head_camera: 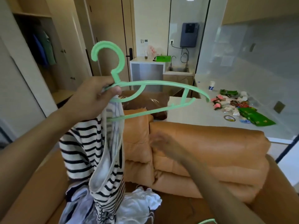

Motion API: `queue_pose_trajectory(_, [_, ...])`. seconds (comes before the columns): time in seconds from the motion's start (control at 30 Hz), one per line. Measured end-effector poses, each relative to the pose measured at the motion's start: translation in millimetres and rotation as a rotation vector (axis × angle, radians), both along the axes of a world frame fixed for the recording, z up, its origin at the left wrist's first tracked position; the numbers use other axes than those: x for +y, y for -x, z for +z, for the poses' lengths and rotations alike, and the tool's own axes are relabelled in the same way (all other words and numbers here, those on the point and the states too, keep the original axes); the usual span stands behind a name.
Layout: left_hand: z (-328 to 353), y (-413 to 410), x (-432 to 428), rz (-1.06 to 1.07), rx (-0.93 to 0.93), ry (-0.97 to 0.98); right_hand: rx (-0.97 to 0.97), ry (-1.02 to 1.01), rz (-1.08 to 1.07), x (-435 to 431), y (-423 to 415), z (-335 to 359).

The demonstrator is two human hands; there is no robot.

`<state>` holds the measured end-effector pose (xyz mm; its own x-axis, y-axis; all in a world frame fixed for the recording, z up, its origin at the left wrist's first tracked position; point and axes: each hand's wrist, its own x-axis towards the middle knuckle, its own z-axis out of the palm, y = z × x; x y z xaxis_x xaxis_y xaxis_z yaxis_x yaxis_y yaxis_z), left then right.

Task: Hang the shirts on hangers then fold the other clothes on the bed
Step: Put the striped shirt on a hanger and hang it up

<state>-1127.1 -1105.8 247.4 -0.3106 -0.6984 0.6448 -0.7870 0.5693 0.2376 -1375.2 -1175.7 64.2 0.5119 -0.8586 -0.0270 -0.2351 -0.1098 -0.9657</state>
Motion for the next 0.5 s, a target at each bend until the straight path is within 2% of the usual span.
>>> queue_pose_trajectory(0.1, [-0.6,-0.1,-3.7,0.004,-0.016,-0.015,0.084,-0.023,0.129,24.3,-61.3,-40.2])
queue_pose_trajectory(0.23, [-5.0,-5.1,-3.7,0.035,-0.052,-0.048,-0.085,-0.020,0.091,51.6,-104.1,-44.2])
queue_pose_trajectory(0.3, [-7.7,-8.0,-2.6,0.042,-0.058,-0.055,-0.195,0.024,0.028,56.0,-110.9,-39.2])
queue_pose_trajectory(0.4, [-15.6,-10.9,1.4,0.056,-0.058,-0.089,-0.188,0.235,-0.197,57.1,-119.8,-29.8])
queue_pose_trajectory(0.5, [-22.2,-13.3,5.7,0.065,-0.045,-0.113,-0.016,0.348,-0.365,49.6,-111.7,-29.7])
